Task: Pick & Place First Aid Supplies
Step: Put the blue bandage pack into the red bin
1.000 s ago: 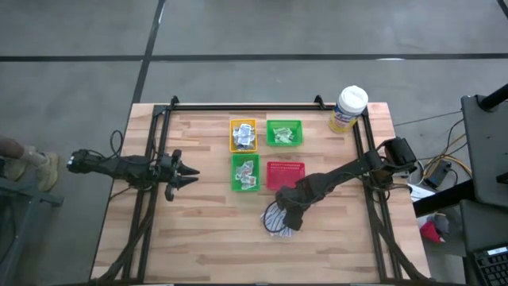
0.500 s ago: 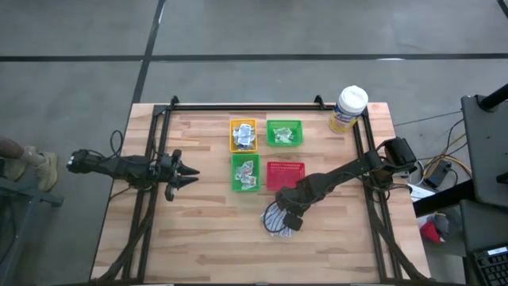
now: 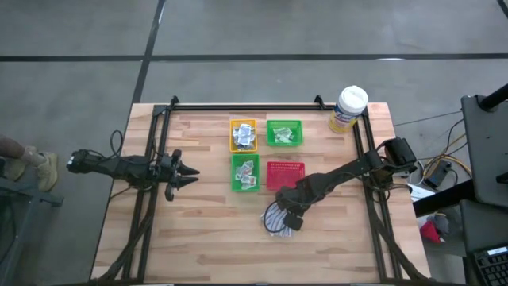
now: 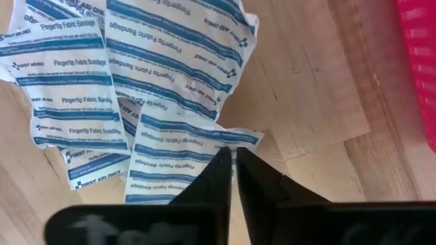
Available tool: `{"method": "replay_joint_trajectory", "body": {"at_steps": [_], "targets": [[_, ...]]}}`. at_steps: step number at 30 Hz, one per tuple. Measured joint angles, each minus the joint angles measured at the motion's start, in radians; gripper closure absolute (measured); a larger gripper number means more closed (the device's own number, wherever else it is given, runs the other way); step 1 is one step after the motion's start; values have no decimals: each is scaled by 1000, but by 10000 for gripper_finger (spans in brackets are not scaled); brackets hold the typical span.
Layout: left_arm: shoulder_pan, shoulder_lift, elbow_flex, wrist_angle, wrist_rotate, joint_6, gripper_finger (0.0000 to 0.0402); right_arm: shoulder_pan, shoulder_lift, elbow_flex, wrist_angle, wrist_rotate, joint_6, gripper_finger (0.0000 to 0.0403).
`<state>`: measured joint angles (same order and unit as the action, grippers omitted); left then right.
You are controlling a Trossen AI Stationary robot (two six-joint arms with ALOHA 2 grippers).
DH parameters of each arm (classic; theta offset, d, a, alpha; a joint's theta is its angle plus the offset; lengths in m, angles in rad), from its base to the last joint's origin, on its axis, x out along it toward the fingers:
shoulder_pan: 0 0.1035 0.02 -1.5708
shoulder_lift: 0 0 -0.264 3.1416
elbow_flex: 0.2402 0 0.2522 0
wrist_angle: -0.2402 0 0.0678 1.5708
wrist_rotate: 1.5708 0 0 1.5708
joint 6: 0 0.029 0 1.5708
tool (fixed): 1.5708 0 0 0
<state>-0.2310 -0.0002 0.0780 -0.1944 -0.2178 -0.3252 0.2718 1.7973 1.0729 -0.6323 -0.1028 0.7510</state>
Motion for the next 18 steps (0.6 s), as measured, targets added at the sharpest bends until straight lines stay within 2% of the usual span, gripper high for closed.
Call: {"method": "replay_joint_trajectory", "body": {"at_steps": [9, 15, 18], "targets": [[0, 0, 0, 0, 0, 0, 287, 0, -2, 0, -19, -2, 21, 305], [0, 0, 0, 0, 0, 0, 287, 0, -2, 0, -19, -8, 21, 273], [0, 0, 0, 0, 0, 0, 287, 0, -3, 0, -20, -50, 20, 261]]}}
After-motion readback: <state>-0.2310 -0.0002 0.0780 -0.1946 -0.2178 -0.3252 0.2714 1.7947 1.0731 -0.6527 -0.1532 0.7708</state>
